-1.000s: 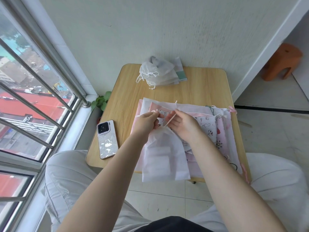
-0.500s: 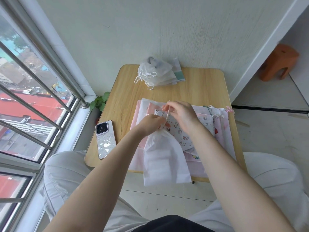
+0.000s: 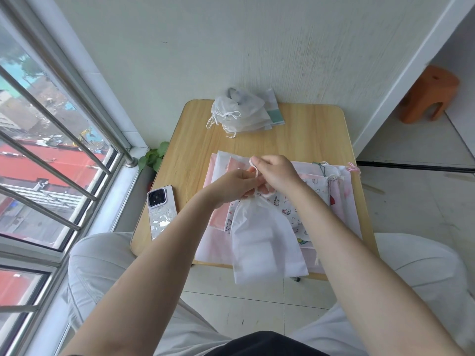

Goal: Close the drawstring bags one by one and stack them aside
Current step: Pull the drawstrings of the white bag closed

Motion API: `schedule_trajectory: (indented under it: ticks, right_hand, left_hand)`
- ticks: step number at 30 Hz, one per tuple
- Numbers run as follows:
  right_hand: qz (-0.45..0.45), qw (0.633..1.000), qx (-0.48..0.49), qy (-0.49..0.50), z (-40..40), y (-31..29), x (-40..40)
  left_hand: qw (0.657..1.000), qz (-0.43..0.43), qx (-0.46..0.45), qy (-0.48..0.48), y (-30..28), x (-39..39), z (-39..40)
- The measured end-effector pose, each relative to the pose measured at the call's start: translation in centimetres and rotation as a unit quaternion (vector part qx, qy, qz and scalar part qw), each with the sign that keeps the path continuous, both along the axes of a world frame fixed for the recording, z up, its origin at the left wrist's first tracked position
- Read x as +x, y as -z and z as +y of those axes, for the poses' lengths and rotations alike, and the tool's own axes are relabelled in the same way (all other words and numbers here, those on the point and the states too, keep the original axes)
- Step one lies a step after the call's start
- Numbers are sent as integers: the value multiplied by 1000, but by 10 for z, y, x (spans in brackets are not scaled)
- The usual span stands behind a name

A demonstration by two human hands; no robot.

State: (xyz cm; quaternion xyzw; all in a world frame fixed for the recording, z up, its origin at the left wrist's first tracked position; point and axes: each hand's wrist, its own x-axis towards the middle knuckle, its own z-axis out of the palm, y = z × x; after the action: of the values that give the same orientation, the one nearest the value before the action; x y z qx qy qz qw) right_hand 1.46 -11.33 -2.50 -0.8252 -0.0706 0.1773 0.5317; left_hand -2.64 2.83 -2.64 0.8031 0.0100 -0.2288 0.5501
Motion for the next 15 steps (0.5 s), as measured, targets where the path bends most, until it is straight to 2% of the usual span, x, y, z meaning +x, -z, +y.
schedule_trajectory:
  ticks: [3, 5, 9, 15]
  right_hand:
    - [-13, 995, -103, 0, -9, 3, 4]
    - [-1, 991, -131, -4, -14, 3, 5]
    - [36, 994, -97, -40, -17, -4, 0]
    - [64, 994, -65, -57, -11, 0, -10]
  left_hand:
    - [997, -25, 21, -72, 6, 4, 3]
    - [992, -31, 22, -120, 12, 7, 8]
    - [985, -15, -47, -165, 17, 11, 14]
    - [987, -3, -75, -139, 14, 11, 17]
